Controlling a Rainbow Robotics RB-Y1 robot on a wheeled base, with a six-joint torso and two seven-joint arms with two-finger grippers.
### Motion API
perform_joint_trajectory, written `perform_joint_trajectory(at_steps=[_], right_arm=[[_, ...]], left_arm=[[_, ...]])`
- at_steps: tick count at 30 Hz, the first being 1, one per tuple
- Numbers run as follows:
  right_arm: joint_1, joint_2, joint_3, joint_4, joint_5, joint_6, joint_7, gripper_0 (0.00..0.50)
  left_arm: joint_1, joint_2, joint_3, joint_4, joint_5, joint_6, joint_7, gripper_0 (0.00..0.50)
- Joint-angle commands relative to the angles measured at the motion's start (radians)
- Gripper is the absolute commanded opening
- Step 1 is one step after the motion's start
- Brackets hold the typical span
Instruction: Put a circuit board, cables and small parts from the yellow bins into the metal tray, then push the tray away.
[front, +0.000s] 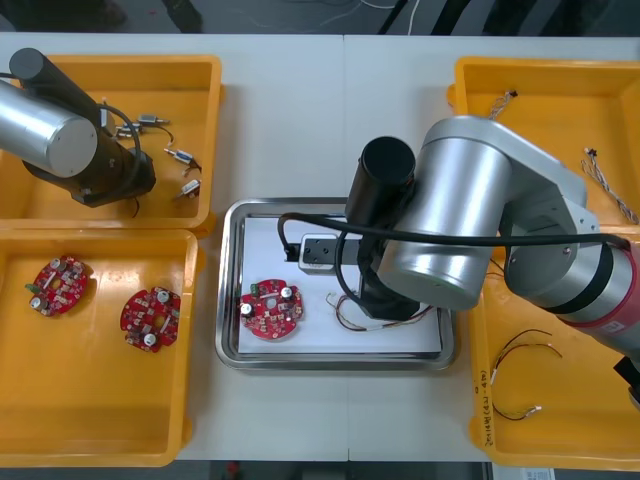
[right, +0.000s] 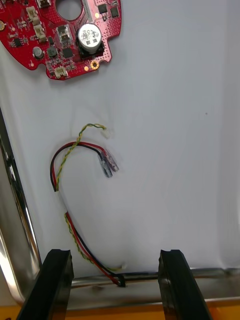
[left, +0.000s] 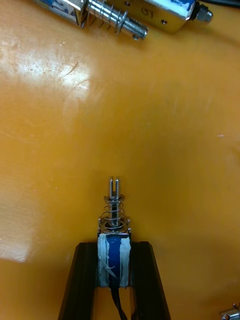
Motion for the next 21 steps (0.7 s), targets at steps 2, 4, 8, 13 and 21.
perform_joint_trajectory(at_steps=[2,4,8,13,21], right_arm=[[-0.031,0.037,-0.142,-0.081,-0.001,0.071,-0.036,0.500],[-0.033,0.037,-0.191,-0.095,-0.002,0.071,-0.039,0.500],[-0.036,0.037,-0.272,-0.095,-0.008,0.071,-0.040,0.500],[-0.042,0.025,-0.353,-0.092,-0.007,0.071,-0.040,0.500],[-0.043,-0.006,-0.505,-0.029,-0.008,0.071,-0.034,0.500]], left_arm=[[-0.045,-0.004,-0.017,0.002,-0.003,-0.011,-0.041,0.000],[-0.045,-0.004,-0.014,0.002,-0.003,-0.011,-0.041,0.000],[-0.045,-0.004,0.016,0.002,0.003,0.011,-0.046,0.000],[-0.048,-0.004,0.075,-0.010,0.007,0.069,-0.058,0.000],[-0.081,-0.004,0.129,-0.027,0.007,0.175,-0.063,0.000]])
